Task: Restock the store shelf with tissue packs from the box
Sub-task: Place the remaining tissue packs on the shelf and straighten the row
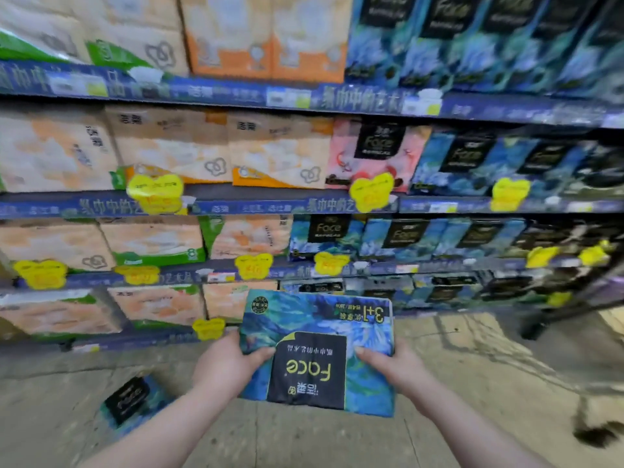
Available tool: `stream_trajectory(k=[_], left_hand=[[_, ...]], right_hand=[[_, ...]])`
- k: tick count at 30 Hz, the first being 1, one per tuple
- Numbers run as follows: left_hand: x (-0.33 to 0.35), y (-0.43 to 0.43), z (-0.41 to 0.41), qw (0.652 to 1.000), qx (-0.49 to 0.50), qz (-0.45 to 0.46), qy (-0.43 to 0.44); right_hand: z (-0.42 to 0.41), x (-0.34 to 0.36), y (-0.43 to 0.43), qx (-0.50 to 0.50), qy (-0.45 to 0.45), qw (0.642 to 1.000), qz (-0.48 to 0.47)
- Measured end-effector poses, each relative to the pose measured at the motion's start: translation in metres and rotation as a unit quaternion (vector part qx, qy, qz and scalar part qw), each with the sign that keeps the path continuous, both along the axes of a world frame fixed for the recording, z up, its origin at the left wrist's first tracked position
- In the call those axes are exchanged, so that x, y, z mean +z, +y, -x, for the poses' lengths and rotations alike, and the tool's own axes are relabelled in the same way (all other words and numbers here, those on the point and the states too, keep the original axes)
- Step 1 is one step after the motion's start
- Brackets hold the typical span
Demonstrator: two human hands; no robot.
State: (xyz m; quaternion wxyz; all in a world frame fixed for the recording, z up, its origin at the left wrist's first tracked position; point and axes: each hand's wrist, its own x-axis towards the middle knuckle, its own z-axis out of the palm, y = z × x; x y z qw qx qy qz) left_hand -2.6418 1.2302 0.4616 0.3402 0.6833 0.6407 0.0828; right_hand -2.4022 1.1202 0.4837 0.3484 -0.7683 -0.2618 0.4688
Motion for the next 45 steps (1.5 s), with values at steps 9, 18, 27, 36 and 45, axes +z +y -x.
stream_trajectory(k=[9, 18, 27, 36, 45], left_hand=[[0.088, -0.084, -0.223, 0.984, -0.173, -0.041, -0.036], [0.171, -0.091, -0.365, 0.946, -0.293, -0.129, -0.051], [0.255, -0.011, -0.478, 0.922, -0.31, -0.206, -0.11], [0.301, 0.079, -0.549, 0.917, -0.261, -0.266, -0.141], [0.312, 0.118, -0.608, 0.928, -0.188, -0.295, -0.127]], right_hand=[[-0.165, 0.086, -0.158, -0.182, -0.072, 0.98, -0.043], [-0.265, 0.152, -0.211, -0.287, -0.119, 0.945, -0.106], [-0.366, 0.237, -0.141, -0.291, -0.236, 0.914, -0.154], [-0.457, 0.276, -0.038, -0.264, -0.239, 0.91, -0.211], [-0.552, 0.289, 0.03, -0.205, -0.228, 0.914, -0.266]])
